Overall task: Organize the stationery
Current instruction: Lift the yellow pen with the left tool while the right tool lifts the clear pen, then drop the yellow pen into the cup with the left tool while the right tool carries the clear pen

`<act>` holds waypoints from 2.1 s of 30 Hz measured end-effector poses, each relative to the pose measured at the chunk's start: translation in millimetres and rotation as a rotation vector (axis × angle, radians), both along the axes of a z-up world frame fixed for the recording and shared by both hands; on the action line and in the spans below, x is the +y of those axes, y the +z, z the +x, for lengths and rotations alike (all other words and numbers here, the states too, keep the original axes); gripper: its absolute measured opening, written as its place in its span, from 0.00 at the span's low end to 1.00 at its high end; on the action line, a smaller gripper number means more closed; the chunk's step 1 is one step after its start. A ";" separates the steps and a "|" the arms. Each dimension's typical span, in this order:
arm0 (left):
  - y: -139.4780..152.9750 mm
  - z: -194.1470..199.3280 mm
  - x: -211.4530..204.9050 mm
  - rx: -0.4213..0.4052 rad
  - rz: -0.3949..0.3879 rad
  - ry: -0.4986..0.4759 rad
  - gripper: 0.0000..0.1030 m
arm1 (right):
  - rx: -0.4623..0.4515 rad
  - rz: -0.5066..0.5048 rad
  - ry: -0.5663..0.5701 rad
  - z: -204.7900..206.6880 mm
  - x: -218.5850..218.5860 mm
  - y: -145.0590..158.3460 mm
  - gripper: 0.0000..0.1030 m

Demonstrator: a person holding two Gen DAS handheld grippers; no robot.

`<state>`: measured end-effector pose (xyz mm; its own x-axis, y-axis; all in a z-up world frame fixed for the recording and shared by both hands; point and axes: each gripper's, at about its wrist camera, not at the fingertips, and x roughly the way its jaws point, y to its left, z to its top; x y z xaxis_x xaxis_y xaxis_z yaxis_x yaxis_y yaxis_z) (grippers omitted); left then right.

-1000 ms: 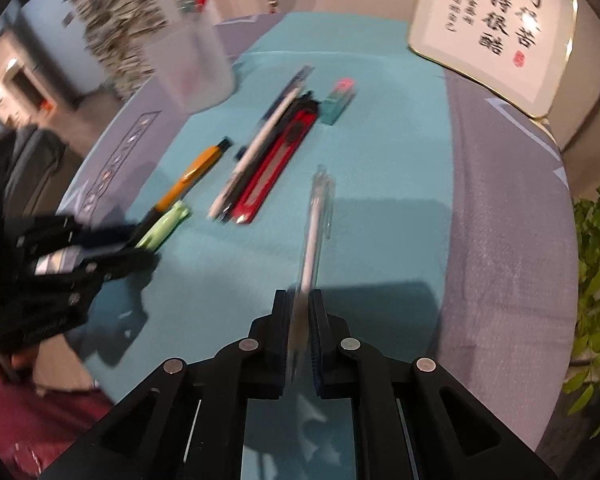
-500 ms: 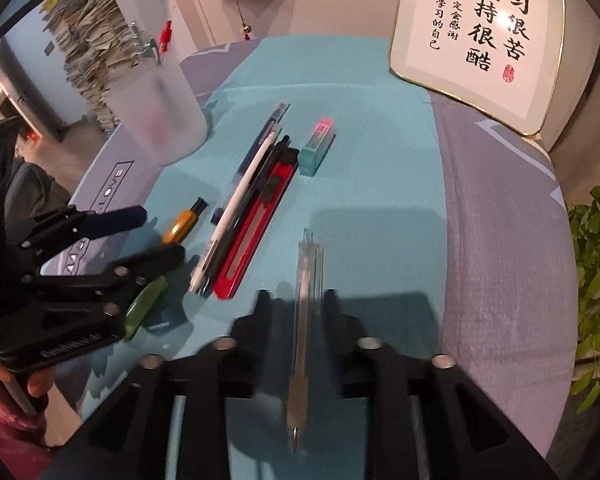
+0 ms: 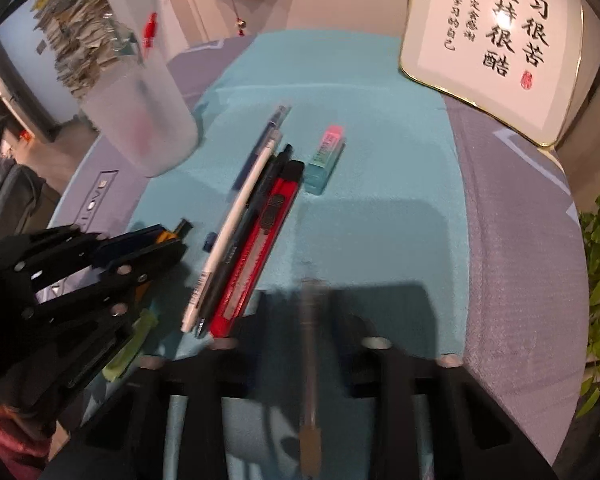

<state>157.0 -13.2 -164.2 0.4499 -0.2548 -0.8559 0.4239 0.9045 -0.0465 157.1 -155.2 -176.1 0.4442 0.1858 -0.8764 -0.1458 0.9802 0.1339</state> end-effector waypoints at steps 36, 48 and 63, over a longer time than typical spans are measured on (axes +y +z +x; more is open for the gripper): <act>149.3 -33.0 53.5 -0.368 -0.148 0.099 0.08 | -0.329 0.130 0.034 -71.3 -3.3 111.1 0.15; 171.4 18.3 67.8 -0.433 -0.114 0.194 0.08 | -0.326 0.128 0.010 -67.3 -5.8 112.1 0.15; 114.1 33.0 69.3 -0.291 -0.121 0.206 0.08 | -0.378 0.136 0.001 -55.9 0.5 137.6 0.15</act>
<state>190.0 56.1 -50.1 0.7219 -0.2255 -0.6542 0.2453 0.9674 -0.0629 101.2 -154.6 -38.5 0.7302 0.2898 -0.6188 -0.2107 0.9570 0.1995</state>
